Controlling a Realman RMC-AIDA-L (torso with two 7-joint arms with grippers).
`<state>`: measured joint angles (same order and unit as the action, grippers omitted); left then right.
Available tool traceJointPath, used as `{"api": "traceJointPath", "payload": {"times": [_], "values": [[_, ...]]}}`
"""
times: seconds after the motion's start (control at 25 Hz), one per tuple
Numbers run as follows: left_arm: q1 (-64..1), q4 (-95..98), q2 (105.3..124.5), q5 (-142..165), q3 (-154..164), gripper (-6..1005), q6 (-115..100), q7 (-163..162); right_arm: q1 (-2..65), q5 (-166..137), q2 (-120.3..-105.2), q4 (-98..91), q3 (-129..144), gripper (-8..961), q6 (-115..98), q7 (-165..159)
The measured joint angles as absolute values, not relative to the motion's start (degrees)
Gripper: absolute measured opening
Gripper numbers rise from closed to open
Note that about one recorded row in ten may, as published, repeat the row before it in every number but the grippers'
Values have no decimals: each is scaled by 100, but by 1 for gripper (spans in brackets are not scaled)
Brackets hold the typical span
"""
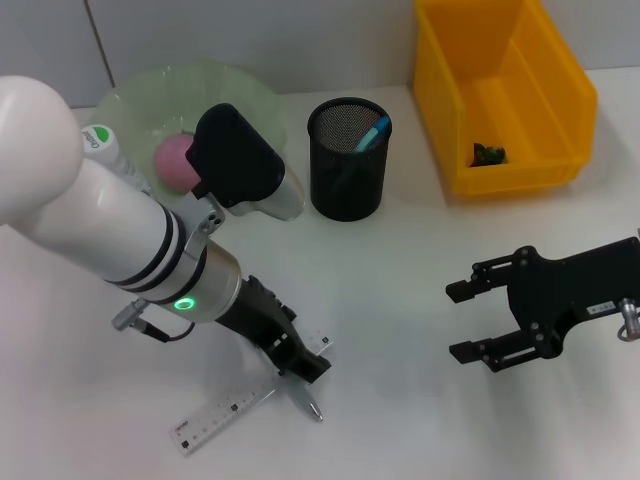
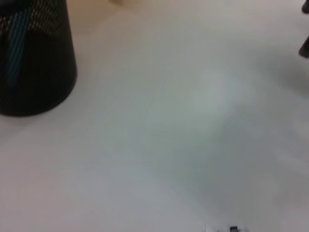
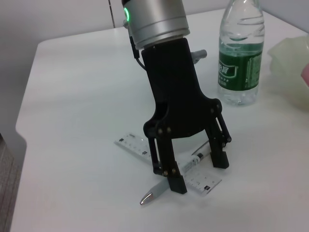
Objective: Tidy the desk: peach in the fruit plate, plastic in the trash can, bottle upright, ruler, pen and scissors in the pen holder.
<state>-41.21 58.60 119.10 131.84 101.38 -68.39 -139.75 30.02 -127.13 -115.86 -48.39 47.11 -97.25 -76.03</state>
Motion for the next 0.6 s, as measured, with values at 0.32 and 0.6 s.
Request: {"api": "traceJointPath", "payload": {"times": [0.32,0.6], "values": [[-4179,5869,11909,12984,10235,737,-6797,-13874,2993,-12708,-11592,-4856,4711,722,-9701,-7603],[-4186,5860,11913,12981,10348,698,-6669,-13838,3006,-12706,-11607,-4872,4711,722,-9690,-7603]]}}
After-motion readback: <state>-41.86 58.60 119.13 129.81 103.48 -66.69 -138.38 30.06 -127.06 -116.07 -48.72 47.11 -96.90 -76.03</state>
